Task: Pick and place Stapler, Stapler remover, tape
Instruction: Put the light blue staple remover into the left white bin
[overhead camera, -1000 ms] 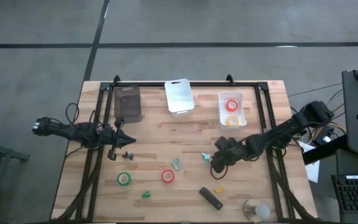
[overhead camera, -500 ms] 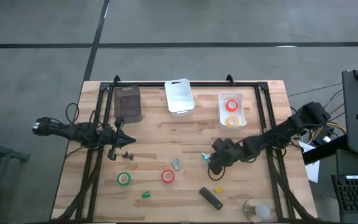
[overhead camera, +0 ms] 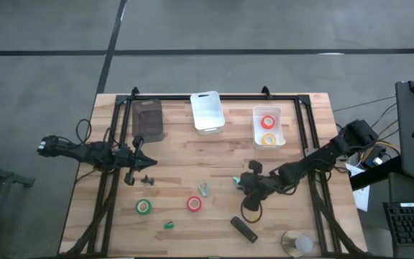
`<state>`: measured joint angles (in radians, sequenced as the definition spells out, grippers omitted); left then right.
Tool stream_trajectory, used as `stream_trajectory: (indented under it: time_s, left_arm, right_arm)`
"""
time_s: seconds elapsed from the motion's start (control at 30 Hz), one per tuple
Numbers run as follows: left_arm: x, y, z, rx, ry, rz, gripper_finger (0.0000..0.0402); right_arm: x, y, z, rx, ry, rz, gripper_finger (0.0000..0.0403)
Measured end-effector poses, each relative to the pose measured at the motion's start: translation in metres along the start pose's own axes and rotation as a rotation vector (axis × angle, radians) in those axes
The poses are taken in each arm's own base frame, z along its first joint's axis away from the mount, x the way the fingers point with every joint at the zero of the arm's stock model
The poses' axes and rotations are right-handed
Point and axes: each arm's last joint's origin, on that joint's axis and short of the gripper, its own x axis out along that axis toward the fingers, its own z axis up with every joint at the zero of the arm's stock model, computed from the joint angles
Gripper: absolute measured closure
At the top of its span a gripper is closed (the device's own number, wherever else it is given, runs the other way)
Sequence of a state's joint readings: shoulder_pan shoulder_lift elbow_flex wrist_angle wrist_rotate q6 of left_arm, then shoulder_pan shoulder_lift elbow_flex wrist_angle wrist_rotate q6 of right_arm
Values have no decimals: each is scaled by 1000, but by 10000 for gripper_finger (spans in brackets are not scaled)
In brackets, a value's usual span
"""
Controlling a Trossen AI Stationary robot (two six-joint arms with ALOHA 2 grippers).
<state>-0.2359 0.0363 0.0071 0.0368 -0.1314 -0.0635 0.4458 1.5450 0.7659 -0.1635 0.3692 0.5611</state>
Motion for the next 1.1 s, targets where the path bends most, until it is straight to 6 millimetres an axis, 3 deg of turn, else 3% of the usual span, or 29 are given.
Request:
stream_trajectory:
  time_s: [0.4,0.7,1.1]
  left_arm:
    - [0,0,0,0,0,0,392]
    - [0,0,0,0,0,0,392]
    - [0,0,0,0,0,0,392]
  right_arm:
    - [18,14,-1,-212,64,-176,260]
    - [18,28,13,-276,99,-256,270]
    - [34,25,0,-313,161,-309,303]
